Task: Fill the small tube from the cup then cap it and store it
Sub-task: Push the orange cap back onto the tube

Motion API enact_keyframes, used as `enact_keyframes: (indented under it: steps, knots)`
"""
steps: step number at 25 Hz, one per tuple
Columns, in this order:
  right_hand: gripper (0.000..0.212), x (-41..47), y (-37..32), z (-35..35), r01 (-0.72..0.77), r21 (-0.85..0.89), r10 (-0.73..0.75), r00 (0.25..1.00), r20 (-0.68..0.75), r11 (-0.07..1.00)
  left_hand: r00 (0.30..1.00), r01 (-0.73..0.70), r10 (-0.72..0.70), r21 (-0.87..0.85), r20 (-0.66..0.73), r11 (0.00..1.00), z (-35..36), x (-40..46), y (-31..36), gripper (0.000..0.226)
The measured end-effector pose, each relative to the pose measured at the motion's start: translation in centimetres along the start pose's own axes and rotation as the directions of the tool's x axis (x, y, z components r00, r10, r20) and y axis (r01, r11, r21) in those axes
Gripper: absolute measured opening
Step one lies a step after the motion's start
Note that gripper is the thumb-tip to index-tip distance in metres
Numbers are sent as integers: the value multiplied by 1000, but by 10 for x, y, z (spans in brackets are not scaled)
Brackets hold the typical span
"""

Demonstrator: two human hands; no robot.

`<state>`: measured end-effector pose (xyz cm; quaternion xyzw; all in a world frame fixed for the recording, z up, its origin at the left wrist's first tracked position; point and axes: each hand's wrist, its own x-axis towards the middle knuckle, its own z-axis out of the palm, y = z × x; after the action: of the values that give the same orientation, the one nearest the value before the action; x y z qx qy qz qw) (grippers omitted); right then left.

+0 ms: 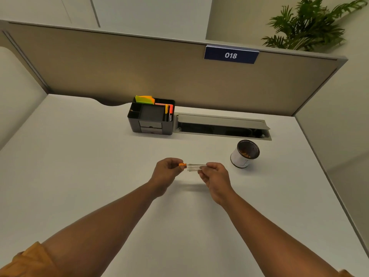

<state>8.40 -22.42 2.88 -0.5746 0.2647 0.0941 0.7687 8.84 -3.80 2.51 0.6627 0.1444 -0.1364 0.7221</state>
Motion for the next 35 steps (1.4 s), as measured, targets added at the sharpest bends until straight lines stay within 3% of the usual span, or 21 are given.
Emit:
enact_keyframes:
  steps: [13,25,35]
  knots:
    - [26,-23,26,28,-8,-111,31,978,206,994,998,26,-25,-21,53,999,-43,-28,-12,28]
    - [16,-32,30,10,95,-259,-33,972,234,961,996,30,-26,-38,83,999,-40,-36,-21,21]
    - [13,-35,32,7,26,-257,20,984,176,966,997,-25,27,-20,66,999,-30,-44,-27,13]
